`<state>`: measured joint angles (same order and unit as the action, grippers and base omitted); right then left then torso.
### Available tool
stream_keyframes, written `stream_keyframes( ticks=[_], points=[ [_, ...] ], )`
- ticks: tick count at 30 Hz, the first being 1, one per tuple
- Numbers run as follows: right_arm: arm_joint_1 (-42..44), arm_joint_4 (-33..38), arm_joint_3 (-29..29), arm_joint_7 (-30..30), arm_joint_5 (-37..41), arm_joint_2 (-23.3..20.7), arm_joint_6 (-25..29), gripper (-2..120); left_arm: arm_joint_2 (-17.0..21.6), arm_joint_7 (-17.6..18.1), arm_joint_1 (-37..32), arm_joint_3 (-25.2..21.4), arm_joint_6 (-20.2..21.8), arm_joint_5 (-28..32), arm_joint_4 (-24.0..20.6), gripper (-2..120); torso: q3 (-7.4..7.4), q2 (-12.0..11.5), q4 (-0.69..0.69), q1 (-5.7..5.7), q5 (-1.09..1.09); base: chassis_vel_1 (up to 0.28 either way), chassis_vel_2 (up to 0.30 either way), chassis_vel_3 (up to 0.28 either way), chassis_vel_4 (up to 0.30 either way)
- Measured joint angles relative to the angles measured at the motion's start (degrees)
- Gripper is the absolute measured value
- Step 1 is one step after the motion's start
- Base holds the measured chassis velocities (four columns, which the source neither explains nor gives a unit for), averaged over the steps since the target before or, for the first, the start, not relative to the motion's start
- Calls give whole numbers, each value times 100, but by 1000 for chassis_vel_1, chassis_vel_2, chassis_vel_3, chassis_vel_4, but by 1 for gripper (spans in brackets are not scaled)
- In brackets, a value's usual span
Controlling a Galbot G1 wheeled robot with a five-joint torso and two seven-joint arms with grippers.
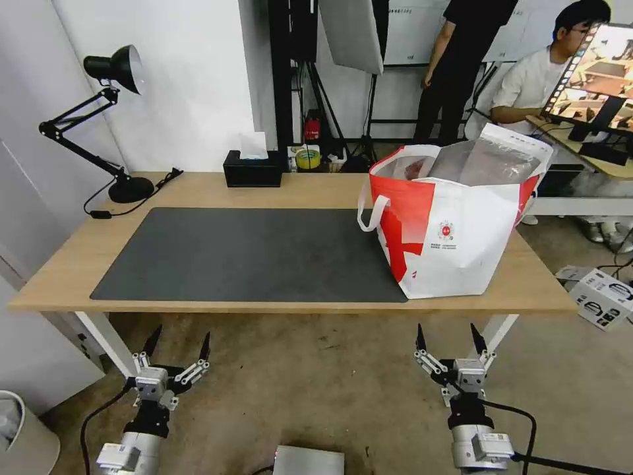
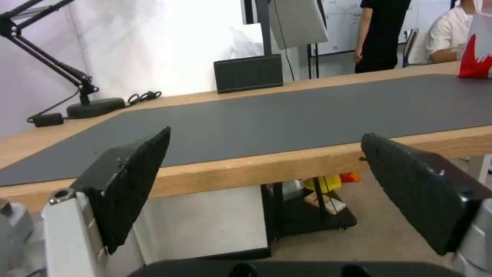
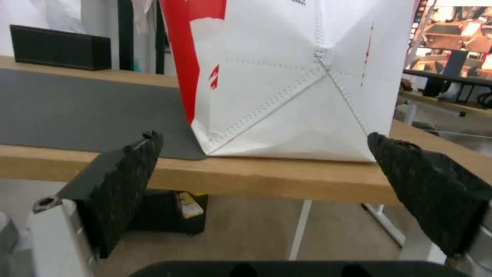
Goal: Pick up the trash from the table and place it into the takeout bag.
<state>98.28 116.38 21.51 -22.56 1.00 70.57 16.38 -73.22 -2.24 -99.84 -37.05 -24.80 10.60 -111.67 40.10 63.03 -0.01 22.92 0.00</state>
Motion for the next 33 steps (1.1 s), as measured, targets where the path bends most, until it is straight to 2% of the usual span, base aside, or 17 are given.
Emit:
stream_keyframes(
  ticks=[33],
  points=[
    [-16,-47,-46,-14,12,-2,-20,100,-27,36,55,-18,22,16,2,100,0,0,1,0,0,0,0,0,0]
  ],
)
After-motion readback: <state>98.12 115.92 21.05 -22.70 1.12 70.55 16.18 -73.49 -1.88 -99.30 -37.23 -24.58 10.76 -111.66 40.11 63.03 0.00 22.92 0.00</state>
